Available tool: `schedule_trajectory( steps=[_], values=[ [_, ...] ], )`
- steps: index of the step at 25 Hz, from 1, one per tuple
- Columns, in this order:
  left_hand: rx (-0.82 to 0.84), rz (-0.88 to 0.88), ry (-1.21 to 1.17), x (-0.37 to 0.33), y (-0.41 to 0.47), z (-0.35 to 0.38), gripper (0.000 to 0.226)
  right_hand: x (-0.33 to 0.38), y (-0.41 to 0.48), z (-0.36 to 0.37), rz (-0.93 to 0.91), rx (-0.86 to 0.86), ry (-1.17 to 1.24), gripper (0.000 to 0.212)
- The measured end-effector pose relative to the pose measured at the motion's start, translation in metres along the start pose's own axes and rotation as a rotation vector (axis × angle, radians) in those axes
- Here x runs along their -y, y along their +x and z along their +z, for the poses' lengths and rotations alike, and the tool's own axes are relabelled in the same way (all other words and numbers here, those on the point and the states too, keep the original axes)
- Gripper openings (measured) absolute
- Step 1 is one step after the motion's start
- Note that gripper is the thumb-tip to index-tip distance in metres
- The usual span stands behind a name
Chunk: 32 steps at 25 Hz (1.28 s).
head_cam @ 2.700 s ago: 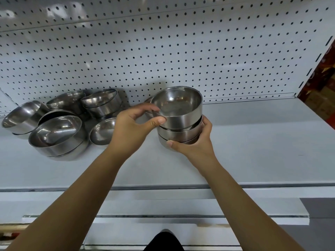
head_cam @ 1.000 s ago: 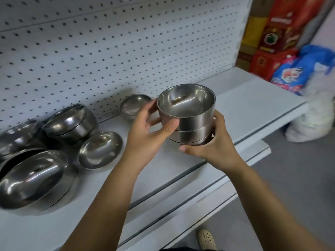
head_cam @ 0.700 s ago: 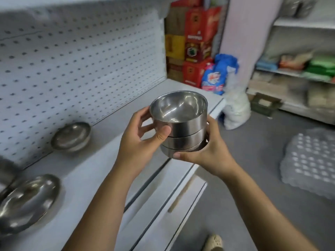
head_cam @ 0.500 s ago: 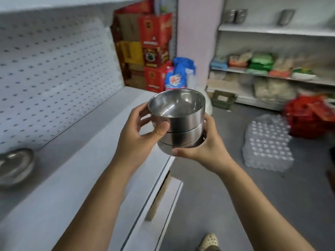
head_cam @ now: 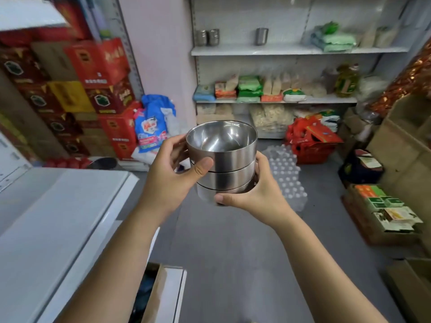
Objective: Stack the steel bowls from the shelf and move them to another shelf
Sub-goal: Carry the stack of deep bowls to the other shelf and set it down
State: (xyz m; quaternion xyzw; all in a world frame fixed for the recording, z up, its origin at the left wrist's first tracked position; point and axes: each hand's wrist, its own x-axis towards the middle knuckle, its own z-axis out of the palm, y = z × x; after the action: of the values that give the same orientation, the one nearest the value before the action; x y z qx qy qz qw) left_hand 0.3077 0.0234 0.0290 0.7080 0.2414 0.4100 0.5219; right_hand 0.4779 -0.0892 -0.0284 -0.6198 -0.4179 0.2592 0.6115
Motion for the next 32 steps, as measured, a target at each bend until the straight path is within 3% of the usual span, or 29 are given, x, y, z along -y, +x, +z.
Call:
schedule_trajectory(
  steps=[7,13,18,32],
  values=[
    [0.055,-0.004,-0.042,0.030,0.101,0.094,0.076,-0.024,0.082,-0.099,-0.013,-0.031,-0.035,0.119],
    [0.114,-0.031,-0.042,0.047,0.160,0.144,0.064,-0.045,0.131,-0.144,0.026,-0.047,-0.004,0.119],
    [0.184,-0.058,-0.036,0.076,0.230,0.173,0.090,-0.065,0.191,-0.173,0.061,-0.074,-0.011,0.115],
    [0.235,-0.013,0.061,0.143,0.560,0.208,0.080,-0.112,0.514,-0.215,0.030,-0.150,-0.030,0.114]
  ],
)
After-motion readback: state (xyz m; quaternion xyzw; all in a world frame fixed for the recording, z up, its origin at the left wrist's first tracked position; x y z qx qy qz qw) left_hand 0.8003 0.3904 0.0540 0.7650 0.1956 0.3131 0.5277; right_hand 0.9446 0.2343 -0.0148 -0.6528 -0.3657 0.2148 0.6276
